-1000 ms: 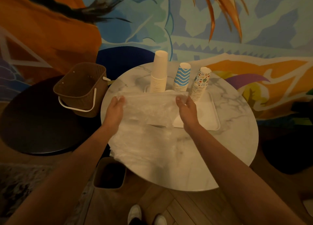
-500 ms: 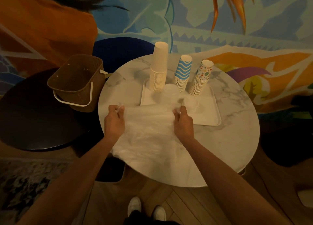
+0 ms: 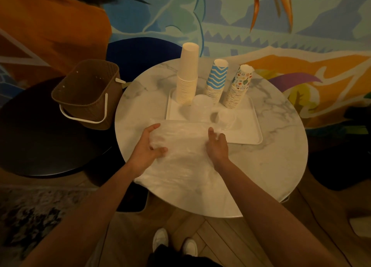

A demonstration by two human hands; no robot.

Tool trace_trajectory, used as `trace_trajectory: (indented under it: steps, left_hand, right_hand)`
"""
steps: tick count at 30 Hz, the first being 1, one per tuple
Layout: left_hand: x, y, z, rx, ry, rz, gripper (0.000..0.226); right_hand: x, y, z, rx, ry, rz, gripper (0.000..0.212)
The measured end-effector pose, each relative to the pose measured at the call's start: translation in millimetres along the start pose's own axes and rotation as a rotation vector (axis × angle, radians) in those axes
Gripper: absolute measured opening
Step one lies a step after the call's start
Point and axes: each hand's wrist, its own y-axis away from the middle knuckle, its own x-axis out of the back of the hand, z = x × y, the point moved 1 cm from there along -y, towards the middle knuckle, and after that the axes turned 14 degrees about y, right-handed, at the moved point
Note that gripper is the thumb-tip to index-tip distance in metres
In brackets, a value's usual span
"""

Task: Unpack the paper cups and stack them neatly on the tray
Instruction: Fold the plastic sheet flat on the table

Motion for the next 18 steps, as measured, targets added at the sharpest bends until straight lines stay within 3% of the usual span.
trace_trajectory:
  steps: [4,10,12,18]
  left_hand:
    - [5.0,-5.5,5.5,-0.077,-0.187,0.158,0.049]
    - [19.7,-13.9,11.1,-0.173,-0.386,0.328,0.014]
    - [24.9,-15.7,10.2,-0.180,-0.506,0.363,0.018]
    - [26.8,-11.9,-1.0,-0.111,-0.463,0.284,0.025]
  right_hand:
    - [1.0,-2.3,1.6,0.067,-0.003,0.048,0.032]
    - [6.4,-2.2,-4.7,0.187,0.137,0.071,0.043]
    - [7.6,0.3,-6.1,0.177,0.136,0.056,0.045]
    - [-2.0,17.9,-7.8,0.120,0.026,-0.297,0.065]
